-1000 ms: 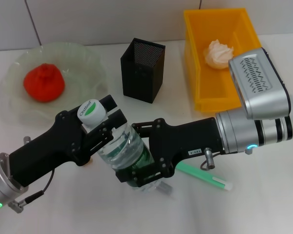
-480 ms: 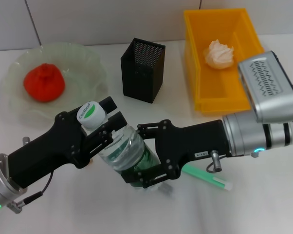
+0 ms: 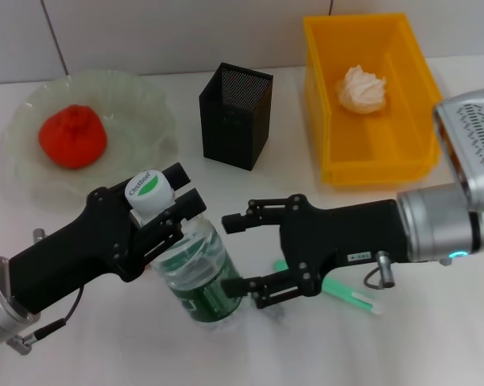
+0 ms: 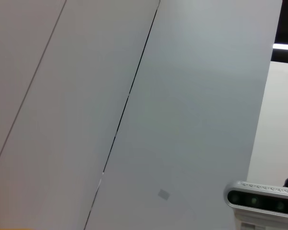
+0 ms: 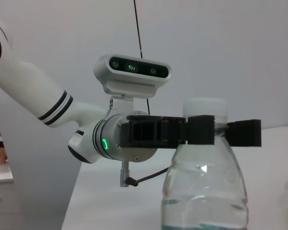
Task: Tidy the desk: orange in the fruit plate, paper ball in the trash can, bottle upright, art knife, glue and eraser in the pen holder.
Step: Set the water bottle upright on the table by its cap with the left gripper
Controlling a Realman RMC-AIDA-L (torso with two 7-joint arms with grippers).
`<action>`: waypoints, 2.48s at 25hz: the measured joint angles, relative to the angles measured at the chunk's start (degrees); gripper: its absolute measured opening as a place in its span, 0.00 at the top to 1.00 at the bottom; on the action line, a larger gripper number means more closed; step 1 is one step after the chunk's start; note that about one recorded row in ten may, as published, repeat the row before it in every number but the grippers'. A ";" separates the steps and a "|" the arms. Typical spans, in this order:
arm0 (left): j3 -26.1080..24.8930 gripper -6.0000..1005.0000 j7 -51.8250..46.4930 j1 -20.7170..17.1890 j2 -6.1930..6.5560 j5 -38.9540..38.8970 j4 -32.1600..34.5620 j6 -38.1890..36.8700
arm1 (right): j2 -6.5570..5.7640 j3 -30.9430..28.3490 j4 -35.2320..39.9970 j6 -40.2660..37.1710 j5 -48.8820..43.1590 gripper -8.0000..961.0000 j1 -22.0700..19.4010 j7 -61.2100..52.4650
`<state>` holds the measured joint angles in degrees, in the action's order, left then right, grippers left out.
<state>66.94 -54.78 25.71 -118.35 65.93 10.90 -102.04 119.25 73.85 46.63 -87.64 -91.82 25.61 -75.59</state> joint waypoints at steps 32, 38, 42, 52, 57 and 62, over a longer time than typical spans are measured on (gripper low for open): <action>-13.52 0.56 21.47 -9.13 0.31 -0.48 6.15 11.03 | -0.27 -19.46 0.04 -8.28 -3.64 0.14 -13.28 6.68; -14.14 0.56 21.55 -8.69 0.29 -0.48 6.15 12.83 | -0.25 -19.46 -0.93 -8.21 -3.70 0.14 -12.82 6.98; -14.69 0.56 21.54 -8.52 0.30 -0.55 6.56 14.62 | -0.25 -19.27 -1.43 -8.21 -3.73 0.14 -12.52 7.34; -15.53 0.56 21.22 -8.47 0.28 -0.55 7.53 19.14 | -0.25 -19.32 -2.10 -8.22 -3.84 0.14 -12.16 7.39; -16.13 0.56 21.14 -8.46 0.31 -0.55 7.56 19.34 | -0.25 -19.35 -2.95 -8.24 -3.83 0.14 -11.62 7.40; -16.38 0.56 21.38 -8.26 0.29 -0.53 7.88 20.17 | -0.27 -19.45 -3.58 -8.24 -3.88 0.14 -11.16 7.62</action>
<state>50.56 -33.40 17.46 -118.06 65.40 18.79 -81.87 118.98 54.40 43.06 -95.88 -95.70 14.45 -67.98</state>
